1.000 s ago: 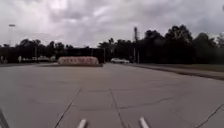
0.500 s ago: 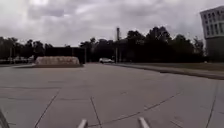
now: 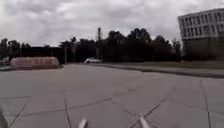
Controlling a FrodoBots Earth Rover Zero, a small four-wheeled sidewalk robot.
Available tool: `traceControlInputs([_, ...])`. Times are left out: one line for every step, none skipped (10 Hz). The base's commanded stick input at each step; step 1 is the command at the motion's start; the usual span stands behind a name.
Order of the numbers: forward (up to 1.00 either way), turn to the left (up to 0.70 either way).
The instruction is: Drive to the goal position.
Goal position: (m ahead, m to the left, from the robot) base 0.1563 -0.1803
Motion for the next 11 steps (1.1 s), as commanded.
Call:
traceControlInputs([0.70,-0.35])
traceControlInputs([0.70,-0.35])
traceControlInputs([0.70,-0.35])
traceControlInputs([0.70,-0.35])
traceControlInputs([0.70,-0.35])
traceControlInputs([0.70,-0.35])
traceControlInputs([0.70,-0.35])
traceControlInputs([0.70,-0.35])
traceControlInputs([0.70,-0.35])
traceControlInputs([0.70,-0.35])
traceControlInputs([0.70,-0.35])
